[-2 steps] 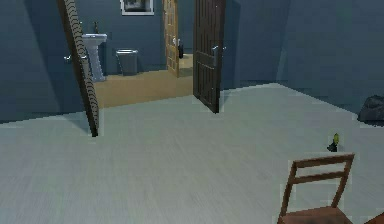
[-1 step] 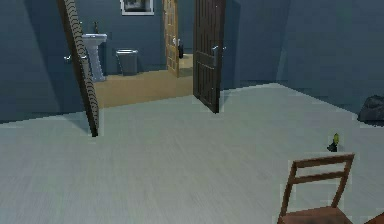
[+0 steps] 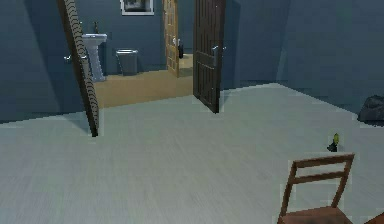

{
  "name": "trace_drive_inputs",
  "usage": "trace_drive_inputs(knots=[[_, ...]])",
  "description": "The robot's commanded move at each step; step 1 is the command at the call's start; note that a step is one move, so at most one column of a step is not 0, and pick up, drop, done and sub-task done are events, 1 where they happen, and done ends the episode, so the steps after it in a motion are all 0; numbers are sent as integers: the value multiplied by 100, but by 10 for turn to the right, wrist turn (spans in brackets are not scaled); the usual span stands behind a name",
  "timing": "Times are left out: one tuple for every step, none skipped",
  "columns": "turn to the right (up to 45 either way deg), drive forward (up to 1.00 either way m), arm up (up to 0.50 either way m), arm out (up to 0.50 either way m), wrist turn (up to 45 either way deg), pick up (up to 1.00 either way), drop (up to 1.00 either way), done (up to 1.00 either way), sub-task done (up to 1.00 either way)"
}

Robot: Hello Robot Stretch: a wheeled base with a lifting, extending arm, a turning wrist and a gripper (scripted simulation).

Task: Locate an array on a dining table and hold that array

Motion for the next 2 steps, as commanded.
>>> trace_drive_inputs(knots=[[0, 0, 0, 0, 0, 100, 0, 0, 0], [0, 0, 10, 0, 0, 0, 0, 0, 0]])
